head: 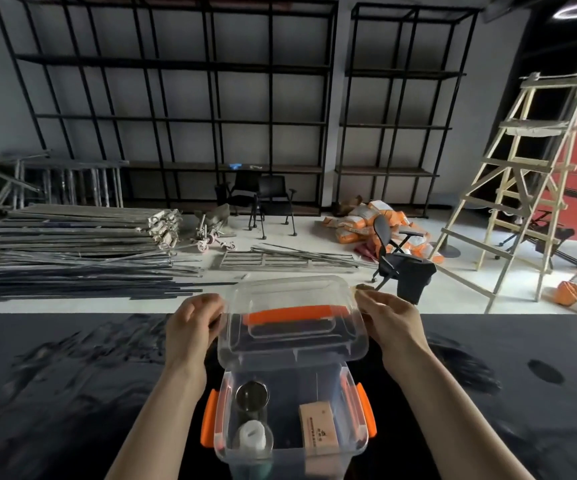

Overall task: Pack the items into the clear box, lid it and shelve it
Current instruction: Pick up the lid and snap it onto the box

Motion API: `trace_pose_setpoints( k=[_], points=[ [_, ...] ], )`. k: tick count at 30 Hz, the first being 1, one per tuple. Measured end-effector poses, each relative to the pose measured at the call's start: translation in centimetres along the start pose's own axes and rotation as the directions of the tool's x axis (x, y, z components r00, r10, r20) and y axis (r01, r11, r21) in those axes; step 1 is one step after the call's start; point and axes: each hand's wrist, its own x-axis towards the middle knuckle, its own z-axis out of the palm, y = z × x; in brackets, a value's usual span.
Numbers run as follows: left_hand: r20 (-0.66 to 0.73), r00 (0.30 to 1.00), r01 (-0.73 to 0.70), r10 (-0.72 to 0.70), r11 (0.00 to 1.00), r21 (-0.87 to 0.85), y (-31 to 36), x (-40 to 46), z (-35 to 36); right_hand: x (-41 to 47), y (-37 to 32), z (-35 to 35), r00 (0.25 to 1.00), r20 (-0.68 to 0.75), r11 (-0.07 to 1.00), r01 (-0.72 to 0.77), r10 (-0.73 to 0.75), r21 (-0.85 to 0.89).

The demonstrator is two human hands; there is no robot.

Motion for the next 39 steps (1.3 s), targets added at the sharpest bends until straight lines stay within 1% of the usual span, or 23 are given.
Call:
trace_pose_setpoints(
  k=[2, 4, 7, 9, 11, 14, 17, 22, 24, 26, 27, 28, 30, 31, 32, 33, 34, 35, 37, 39],
  points=[
    [0.003, 0.999, -0.042, 0.042, 0.986, 0.163, -0.8, -0.5, -0.7, -0.6, 0.9, 0.2, 1.0, -0.001, 0.99, -0.011, 0.011, -0.14],
    [0.016, 0.997, -0.077, 0.076, 0.945, 0.317, -1.8, -1.2, -1.3, -1.3, 2.1, 0.3, 1.0, 0.006, 0.962, 0.024, -0.023, -0.273],
    [0.054, 0.992, -0.128, 0.117, 0.856, 0.501, -3.6, -1.8, -2.3, -2.4, 4.2, 0.6, 0.995, 0.027, 0.856, 0.098, -0.099, -0.507],
    [0.1, 0.986, -0.165, 0.131, 0.783, 0.6, -4.5, -2.3, -2.8, -3.1, 5.5, 0.6, 0.991, 0.035, 0.786, 0.126, -0.132, -0.606],
    [0.136, 0.981, -0.192, 0.137, 0.736, 0.649, -5.2, -2.8, -3.2, -4.0, 6.3, 0.4, 0.986, 0.04, 0.726, 0.144, -0.159, -0.672],
    [0.172, 0.971, -0.24, 0.168, 0.695, 0.678, -6.1, -3.5, -3.8, -5.2, 6.7, 0.0, 0.977, 0.047, 0.693, 0.181, -0.207, -0.698],
    [0.21, 0.959, -0.283, 0.19, 0.675, 0.681, -6.6, -4.0, -4.2, -5.6, 7.7, -0.3, 0.979, 0.028, 0.687, 0.162, -0.203, -0.709],
    [0.25, 0.953, -0.301, 0.173, 0.643, 0.704, -7.5, -3.9, -5.0, -5.9, 9.6, -1.7, 0.997, -0.032, 0.671, 0.022, -0.068, -0.741],
    [0.248, 0.955, -0.294, 0.164, 0.638, 0.711, -7.9, -3.8, -5.3, -5.8, 9.7, -2.1, 0.999, -0.053, 0.702, -0.038, 0.001, -0.711],
    [0.223, 0.96, -0.277, 0.166, 0.643, 0.714, -8.3, -3.6, -5.2, -5.6, 9.6, -2.2, 0.993, -0.056, 0.753, -0.118, 0.107, -0.648],
    [0.194, 0.967, -0.254, 0.164, 0.641, 0.725, -8.4, -3.6, -5.1, -5.4, 9.5, -2.0, 0.986, -0.058, 0.77, -0.158, 0.156, -0.618],
    [0.148, 0.98, -0.199, 0.133, 0.646, 0.737, -8.7, -3.5, -5.1, -5.3, 9.3, -1.8, 0.981, -0.053, 0.779, -0.181, 0.187, -0.6],
    [0.011, 1.0, 0.008, -0.023, 0.683, 0.731, -9.0, -3.1, -5.0, -5.1, 8.8, -1.4, 0.976, -0.051, 0.785, -0.2, 0.21, -0.586],
    [-0.049, 0.993, 0.11, -0.108, 0.696, 0.709, -9.2, -2.9, -5.0, -4.9, 8.7, -1.2, 0.977, -0.058, 0.792, -0.2, 0.205, -0.576],
    [-0.085, 0.981, 0.183, -0.173, 0.705, 0.685, -9.1, -2.8, -5.0, -4.7, 8.7, -0.9, 0.979, -0.069, 0.8, -0.195, 0.19, -0.567],
    [-0.108, 0.972, 0.226, -0.209, 0.706, 0.671, -9.0, -2.7, -4.8, -4.6, 8.7, -0.7, 0.985, -0.081, 0.812, -0.173, 0.155, -0.557],
    [-0.124, 0.97, 0.237, -0.21, 0.696, 0.678, -8.8, -2.7, -4.5, -4.7, 8.8, -0.4, 0.992, -0.083, 0.819, -0.127, 0.097, -0.559],
    [-0.136, 0.976, 0.215, -0.168, 0.673, 0.708, -8.6, -2.8, -4.2, -4.9, 8.9, -0.2, 0.997, -0.078, 0.815, -0.067, 0.027, -0.576],
    [-0.153, 0.988, 0.141, -0.034, 0.622, 0.77, -8.3, -3.4, -3.3, -5.4, 9.1, 0.3, 0.992, -0.06, 0.765, 0.046, -0.109, -0.642],
    [-0.128, 0.987, 0.05, 0.094, 0.578, 0.815, -8.3, -4.2, -2.7, -5.7, 9.3, 0.4, 0.978, -0.04, 0.714, 0.12, -0.203, -0.69]
  ],
)
